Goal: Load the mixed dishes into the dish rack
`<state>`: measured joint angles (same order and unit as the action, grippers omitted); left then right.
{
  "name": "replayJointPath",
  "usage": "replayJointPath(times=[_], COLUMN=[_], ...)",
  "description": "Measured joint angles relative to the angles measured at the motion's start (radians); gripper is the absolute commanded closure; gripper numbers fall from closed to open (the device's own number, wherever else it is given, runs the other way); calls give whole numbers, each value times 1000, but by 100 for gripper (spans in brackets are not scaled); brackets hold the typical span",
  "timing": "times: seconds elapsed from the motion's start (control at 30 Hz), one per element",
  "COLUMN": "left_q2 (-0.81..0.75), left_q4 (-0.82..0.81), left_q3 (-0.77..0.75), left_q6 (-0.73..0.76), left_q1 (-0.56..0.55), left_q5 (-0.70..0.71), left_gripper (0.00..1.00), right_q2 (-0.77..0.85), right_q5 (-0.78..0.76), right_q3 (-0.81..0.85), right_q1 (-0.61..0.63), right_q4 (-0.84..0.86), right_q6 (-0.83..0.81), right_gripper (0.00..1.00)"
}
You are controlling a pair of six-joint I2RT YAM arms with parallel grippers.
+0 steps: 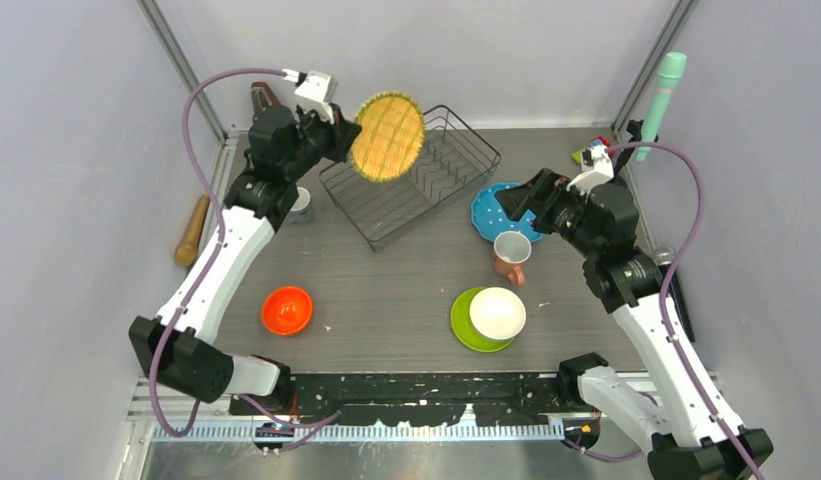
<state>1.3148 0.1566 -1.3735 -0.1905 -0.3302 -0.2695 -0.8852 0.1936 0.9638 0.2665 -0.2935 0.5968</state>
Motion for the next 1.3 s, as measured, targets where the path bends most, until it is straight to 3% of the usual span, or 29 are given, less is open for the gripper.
replayJointPath(times=[0.13, 0.43, 0.67, 1.3], left_q2=[103, 357, 514, 711], left_q4=[-68, -212, -276, -373], left_q3=[-71, -137, -191, -333], left_q6=[198, 489, 575, 694], left_q1=[-31, -63, -76, -113], left_q5=[105, 148, 207, 233], left_gripper=[100, 100, 100, 100], right_q2=[62, 90, 98, 63], right_q5=[-74, -181, -220, -237], right_q3=[-33, -64, -85, -132], right_q1=[0, 0, 0, 0], right_q4=[-30, -48, -44, -1], right_q6=[-30, -87, -107, -177], right_gripper=[8, 8, 8, 8])
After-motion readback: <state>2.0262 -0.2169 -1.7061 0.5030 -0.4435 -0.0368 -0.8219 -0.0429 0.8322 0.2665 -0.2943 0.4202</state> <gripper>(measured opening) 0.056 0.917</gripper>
